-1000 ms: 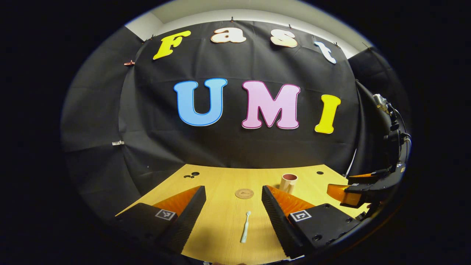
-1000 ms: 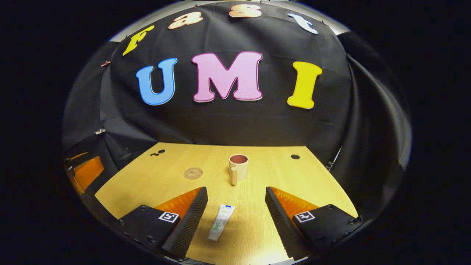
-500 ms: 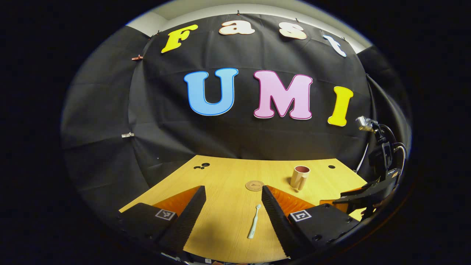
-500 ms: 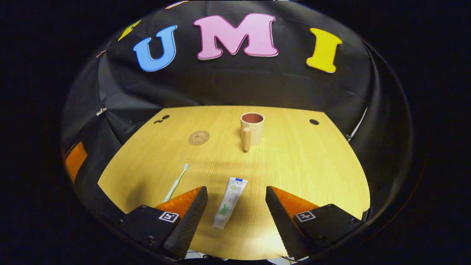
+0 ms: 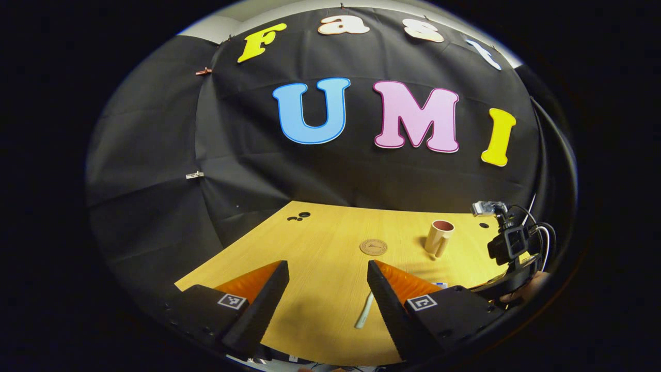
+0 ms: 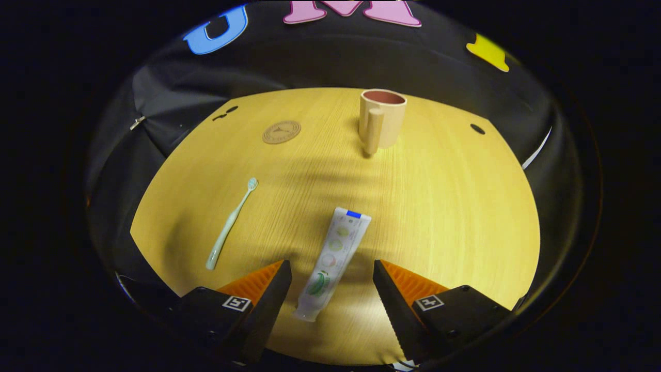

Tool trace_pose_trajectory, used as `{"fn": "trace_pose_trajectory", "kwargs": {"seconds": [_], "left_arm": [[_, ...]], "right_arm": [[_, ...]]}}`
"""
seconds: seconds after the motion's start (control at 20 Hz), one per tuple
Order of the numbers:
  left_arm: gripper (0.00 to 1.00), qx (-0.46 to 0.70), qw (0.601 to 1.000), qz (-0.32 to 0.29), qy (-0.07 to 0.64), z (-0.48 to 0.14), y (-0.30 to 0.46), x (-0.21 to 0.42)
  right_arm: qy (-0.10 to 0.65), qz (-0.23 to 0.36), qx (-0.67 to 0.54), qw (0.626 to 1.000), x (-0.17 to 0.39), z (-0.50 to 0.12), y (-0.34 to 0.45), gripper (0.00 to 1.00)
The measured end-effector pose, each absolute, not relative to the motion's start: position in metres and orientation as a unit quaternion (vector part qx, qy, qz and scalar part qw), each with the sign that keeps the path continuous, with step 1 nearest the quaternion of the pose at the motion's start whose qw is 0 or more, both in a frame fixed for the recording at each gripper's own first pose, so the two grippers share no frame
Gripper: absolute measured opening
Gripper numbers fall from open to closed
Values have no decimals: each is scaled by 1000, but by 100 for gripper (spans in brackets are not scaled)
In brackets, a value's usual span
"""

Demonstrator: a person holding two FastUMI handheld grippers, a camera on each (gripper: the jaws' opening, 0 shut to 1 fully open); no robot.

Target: Put the toothbrush and toothpaste on the desktop into the cup, then pick up the cup and place it on the coaster on the desktop.

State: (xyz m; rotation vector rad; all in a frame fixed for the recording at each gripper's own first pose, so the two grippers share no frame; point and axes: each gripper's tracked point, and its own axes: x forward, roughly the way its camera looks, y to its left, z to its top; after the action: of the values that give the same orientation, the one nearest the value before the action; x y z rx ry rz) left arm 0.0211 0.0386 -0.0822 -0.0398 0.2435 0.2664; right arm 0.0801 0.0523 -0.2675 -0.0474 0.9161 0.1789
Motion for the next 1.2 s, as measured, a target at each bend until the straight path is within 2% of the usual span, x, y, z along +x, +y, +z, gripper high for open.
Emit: {"fn": "trace_pose_trajectory", "kwargs": {"seconds": [0.25,0.6,0.65,0.7,0.9,0.95,1.0,1.05,1.1,1.15,1.2], "left_arm": [[97,-20,981,140,136,-89,36,21],[97,-26,979,146,143,-92,39,19],[97,-28,978,146,144,-92,40,19],[97,-31,978,146,146,-95,39,19],[97,-40,976,140,162,-108,44,15],[97,-41,975,135,172,-112,43,15],[97,-42,973,130,183,-118,42,16],[97,-43,973,121,190,-121,40,18],[97,-45,973,109,198,-126,35,21],[97,-49,973,96,205,-129,32,26],[97,-56,971,83,215,-133,29,31]], "right_arm": [[473,63,-17,879,95,-294,49,99],[480,17,-21,877,102,-297,45,99],[488,12,-19,873,102,-299,46,76],[493,9,-15,870,101,-299,48,73],[510,8,-10,860,98,-301,52,47],[509,17,-10,861,98,-300,53,43],[508,27,-9,861,96,-299,53,43],[505,39,-9,862,97,-299,53,34],[504,50,-10,862,96,-299,53,39],[502,54,-10,863,95,-297,51,34],[504,55,-3,862,95,-299,51,34]]}}
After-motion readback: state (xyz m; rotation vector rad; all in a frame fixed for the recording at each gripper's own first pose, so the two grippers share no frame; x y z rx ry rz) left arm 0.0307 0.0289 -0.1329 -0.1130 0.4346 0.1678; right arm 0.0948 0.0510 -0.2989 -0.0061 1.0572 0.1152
